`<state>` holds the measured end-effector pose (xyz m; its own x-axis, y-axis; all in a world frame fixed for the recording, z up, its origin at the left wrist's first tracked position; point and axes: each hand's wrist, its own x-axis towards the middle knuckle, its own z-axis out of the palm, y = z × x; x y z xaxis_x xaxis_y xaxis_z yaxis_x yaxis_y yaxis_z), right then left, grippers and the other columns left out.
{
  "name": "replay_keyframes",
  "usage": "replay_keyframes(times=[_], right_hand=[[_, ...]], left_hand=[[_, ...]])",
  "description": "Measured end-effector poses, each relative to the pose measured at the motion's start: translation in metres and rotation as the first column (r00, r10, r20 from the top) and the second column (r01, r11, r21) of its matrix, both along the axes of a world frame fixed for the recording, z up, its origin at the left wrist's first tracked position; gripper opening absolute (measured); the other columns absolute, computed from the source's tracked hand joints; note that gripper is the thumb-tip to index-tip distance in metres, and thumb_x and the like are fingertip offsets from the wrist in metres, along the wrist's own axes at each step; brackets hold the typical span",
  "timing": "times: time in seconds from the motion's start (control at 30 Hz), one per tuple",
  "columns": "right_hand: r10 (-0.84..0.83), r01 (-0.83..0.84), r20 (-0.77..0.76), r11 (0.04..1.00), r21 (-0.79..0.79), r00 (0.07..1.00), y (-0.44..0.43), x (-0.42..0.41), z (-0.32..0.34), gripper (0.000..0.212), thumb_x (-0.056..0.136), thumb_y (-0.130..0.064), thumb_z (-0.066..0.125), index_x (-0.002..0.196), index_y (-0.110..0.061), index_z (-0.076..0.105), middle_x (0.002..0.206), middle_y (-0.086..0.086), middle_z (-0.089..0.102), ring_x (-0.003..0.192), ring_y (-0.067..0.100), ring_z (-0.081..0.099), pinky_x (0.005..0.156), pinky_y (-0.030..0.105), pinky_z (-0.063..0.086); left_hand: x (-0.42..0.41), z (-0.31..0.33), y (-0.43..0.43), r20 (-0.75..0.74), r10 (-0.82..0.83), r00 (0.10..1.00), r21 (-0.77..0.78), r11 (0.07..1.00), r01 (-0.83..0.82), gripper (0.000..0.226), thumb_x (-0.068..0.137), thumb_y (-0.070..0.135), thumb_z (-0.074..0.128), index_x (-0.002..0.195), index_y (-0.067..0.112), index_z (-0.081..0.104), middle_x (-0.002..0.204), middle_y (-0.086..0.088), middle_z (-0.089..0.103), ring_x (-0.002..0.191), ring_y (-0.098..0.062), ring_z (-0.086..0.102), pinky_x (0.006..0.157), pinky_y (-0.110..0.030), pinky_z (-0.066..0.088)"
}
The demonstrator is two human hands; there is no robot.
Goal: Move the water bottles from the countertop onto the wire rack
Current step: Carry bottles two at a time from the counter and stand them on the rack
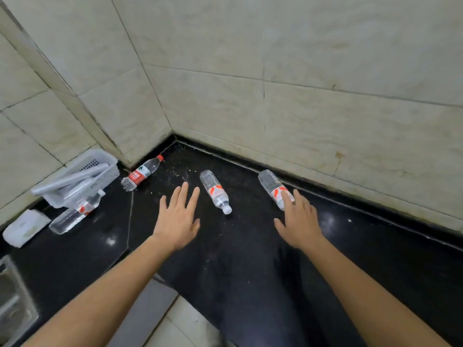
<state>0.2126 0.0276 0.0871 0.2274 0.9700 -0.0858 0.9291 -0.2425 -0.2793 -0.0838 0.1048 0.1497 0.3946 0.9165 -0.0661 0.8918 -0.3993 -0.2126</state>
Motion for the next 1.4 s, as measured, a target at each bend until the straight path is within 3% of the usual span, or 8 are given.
replay_keyframes(times=[0.2,0.53,0.63,0.77,0.87,1.0,1.17,1.4], right_hand=[[-0.254,0.209,-0.089,0.914,-0.348,0.963,0.043,0.017,-0.052,0.095,0.095,-0.046,0.060,0.161,-0.017,-0.002,0.167,0.020,0.002,0.153,0.039,0.011,0.122,0.052,0.017],[-0.505,0.414,-0.202,0.834,-0.364,0.839,0.128,0.020,-0.101,0.115,0.086,-0.038,0.075,0.160,-0.018,-0.011,0.167,0.012,0.011,0.152,0.034,0.016,0.121,0.053,0.023],[-0.538,0.456,-0.213,0.824,-0.336,0.815,0.132,0.016,-0.120,0.105,0.089,-0.034,0.073,0.162,-0.019,-0.002,0.158,0.016,0.029,0.141,0.039,0.035,0.113,0.051,0.036],[-0.565,0.530,-0.227,0.824,-0.199,0.793,0.123,0.001,-0.132,0.086,0.088,-0.025,0.073,0.159,-0.021,0.024,0.142,0.014,0.044,0.123,0.039,0.049,0.104,0.048,0.044],[-0.597,0.553,-0.279,0.802,-0.226,0.752,0.114,-0.012,-0.129,0.086,0.088,-0.031,0.074,0.158,-0.024,0.024,0.143,0.011,0.043,0.126,0.034,0.047,0.101,0.045,0.045],[-0.600,0.543,-0.292,0.800,-0.256,0.745,0.092,-0.029,-0.122,0.084,0.090,-0.035,0.072,0.157,-0.028,0.022,0.141,0.008,0.043,0.127,0.030,0.047,0.098,0.044,0.048],[-0.585,0.506,-0.295,0.807,-0.305,0.755,0.055,-0.048,-0.117,0.084,0.091,-0.042,0.068,0.157,-0.034,0.017,0.137,0.006,0.042,0.122,0.029,0.050,0.094,0.047,0.052],[-0.568,0.451,-0.305,0.809,-0.377,0.764,0.000,-0.050,-0.108,0.085,0.092,-0.045,0.067,0.156,-0.040,0.011,0.139,0.005,0.040,0.119,0.032,0.058,0.095,0.045,0.052]], left_hand=[[0.015,-0.066,0.099,-0.160,-0.149,0.976,-0.208,0.971,0.114,0.093,0.096,0.045,0.051,0.159,0.016,-0.009,0.167,-0.015,-0.008,0.155,-0.032,0.000,0.121,-0.055,0.016],[0.054,-0.153,0.229,-0.200,-0.415,0.888,-0.406,0.859,0.310,0.108,0.086,0.037,0.067,0.159,0.021,-0.010,0.166,-0.012,-0.017,0.154,-0.031,-0.015,0.118,-0.062,0.011],[0.048,-0.175,0.236,-0.114,-0.446,0.888,-0.454,0.818,0.353,0.104,0.082,0.037,0.068,0.160,0.024,0.001,0.168,-0.008,0.000,0.154,-0.030,-0.009,0.115,-0.069,0.005],[0.044,-0.178,0.249,0.012,-0.460,0.888,-0.351,0.829,0.434,0.111,0.070,0.055,0.078,0.157,0.015,0.022,0.150,-0.010,0.046,0.142,-0.033,0.034,0.105,-0.059,0.020],[0.048,-0.178,0.251,0.077,-0.383,0.920,-0.288,0.875,0.389,0.108,0.060,0.071,0.076,0.145,0.013,0.042,0.132,-0.009,0.063,0.119,-0.034,0.046,0.094,-0.048,0.028],[0.050,-0.177,0.220,0.119,-0.100,0.988,-0.323,0.937,0.134,0.101,0.058,0.085,0.068,0.128,0.014,0.052,0.121,-0.011,0.065,0.116,-0.033,0.050,0.097,-0.047,0.036],[0.037,-0.182,0.168,0.232,0.149,0.961,-0.414,0.909,-0.041,0.084,0.062,0.076,0.073,0.117,0.015,0.054,0.116,-0.008,0.066,0.109,-0.030,0.053,0.089,-0.045,0.048],[0.033,-0.170,0.111,0.267,0.318,0.909,-0.580,0.807,-0.112,0.078,0.064,0.069,0.077,0.117,0.017,0.052,0.118,-0.008,0.055,0.106,-0.032,0.057,0.089,-0.040,0.046]])
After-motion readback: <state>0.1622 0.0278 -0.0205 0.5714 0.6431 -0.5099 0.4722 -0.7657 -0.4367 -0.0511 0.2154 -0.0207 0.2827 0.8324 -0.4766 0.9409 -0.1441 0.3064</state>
